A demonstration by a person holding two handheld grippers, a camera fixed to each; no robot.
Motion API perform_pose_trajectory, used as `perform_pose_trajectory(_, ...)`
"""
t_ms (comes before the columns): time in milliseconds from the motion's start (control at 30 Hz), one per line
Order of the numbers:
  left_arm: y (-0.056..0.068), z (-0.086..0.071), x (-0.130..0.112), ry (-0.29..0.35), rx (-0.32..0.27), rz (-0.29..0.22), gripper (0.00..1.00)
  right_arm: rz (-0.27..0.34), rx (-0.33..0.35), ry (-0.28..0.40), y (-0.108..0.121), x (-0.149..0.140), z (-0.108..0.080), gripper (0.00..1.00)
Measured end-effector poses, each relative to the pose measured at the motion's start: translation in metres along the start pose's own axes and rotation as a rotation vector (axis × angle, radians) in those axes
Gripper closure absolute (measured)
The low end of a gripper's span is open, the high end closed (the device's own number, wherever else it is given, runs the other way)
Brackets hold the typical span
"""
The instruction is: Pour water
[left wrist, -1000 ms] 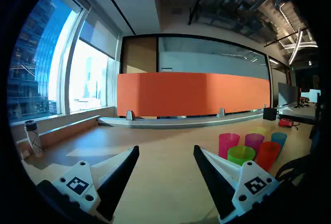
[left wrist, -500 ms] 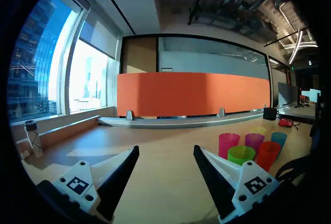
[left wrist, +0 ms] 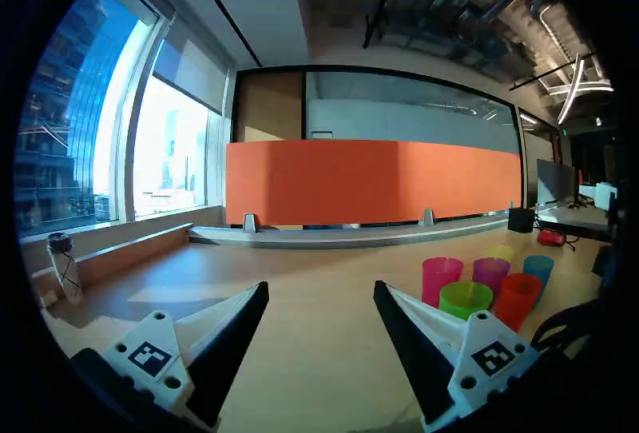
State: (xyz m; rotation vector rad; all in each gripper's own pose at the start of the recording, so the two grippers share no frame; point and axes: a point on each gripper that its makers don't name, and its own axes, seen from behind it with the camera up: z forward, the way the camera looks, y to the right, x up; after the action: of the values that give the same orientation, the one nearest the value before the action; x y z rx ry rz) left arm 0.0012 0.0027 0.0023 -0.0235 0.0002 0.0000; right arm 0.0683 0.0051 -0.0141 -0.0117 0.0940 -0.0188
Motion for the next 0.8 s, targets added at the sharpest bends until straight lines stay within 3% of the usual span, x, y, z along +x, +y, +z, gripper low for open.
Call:
perform_pose_trajectory(467, 0.0, 0.001, 0.0, 0.0, 0.001, 0.0, 0.02, 0.043, 0.024, -0.025, -0.011, -0.04, 0.005, 0.01)
perform_pose_trajectory(800, 0.0, 0.001, 0.0, 0.0, 0.001, 0.0, 0.02, 0.017, 0.017, -0.047, -0.01, -0.055, 0.008, 0.01)
